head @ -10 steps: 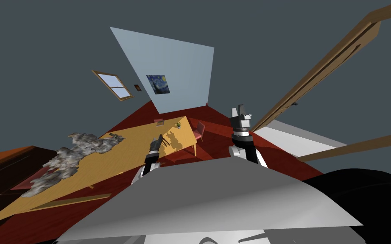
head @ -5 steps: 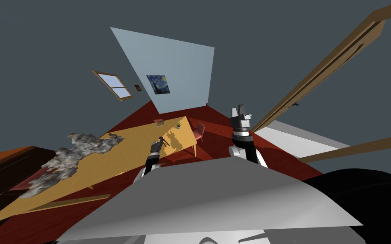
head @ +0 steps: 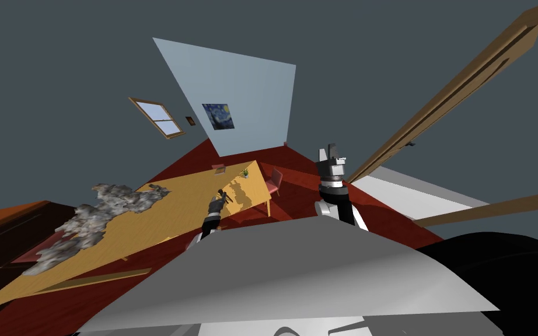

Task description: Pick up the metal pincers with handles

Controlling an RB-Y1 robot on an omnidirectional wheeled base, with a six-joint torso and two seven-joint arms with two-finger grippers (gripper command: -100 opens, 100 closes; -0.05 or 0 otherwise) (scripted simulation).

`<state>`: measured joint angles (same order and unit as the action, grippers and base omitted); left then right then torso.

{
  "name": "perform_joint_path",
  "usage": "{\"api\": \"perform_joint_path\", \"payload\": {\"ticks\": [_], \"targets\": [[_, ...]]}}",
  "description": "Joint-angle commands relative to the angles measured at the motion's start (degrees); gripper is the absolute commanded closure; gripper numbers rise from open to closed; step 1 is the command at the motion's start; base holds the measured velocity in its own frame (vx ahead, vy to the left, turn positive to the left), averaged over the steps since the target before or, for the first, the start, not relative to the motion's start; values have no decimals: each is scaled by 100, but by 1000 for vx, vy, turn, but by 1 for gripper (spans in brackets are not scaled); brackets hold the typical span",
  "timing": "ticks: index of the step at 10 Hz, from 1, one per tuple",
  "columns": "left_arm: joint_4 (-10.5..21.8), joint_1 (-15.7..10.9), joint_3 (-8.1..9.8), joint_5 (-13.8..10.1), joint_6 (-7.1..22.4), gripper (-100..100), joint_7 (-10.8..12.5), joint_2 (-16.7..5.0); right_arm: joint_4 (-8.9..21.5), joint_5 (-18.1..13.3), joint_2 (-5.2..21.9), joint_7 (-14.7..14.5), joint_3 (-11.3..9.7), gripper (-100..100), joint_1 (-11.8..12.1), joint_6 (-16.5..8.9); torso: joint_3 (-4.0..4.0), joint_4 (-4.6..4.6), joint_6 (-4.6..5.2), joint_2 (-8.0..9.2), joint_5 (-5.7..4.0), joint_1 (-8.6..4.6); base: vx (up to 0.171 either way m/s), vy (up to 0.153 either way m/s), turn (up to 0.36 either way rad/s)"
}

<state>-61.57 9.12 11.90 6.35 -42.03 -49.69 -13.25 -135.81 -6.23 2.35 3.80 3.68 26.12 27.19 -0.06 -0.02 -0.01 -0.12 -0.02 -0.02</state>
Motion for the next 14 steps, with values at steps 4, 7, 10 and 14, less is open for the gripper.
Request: {"api": "perform_joint_path", "payload": {"ticks": [4, 7, 10, 14], "targets": [[696, -179, 32, 114, -157, -100, -373, -53, 0, 0, 0, 0, 0, 0, 0, 0, -4, -1, 0, -6, 0, 0, 38, -8, 17], [1151, -292, 45, 206, -249, -100, -628, -96, 0, 0, 0, 0, 0, 0, 0, 0, -1, 0, 1, -1, 0, 0, 32, -8, 14], [1549, -390, 51, 291, -322, -100, -842, -145, 0, 0, 0, 0, 0, 0, 0, 0, -4, -1, 1, -7, 0, -1, 45, -10, 23], [1991, -499, 52, 394, -401, -100, -1079, -223, 0, 0, 0, 0, 0, 0, 0, 0, 1, 0, 1, 2, 0, 0, 29, -10, 18]]}}
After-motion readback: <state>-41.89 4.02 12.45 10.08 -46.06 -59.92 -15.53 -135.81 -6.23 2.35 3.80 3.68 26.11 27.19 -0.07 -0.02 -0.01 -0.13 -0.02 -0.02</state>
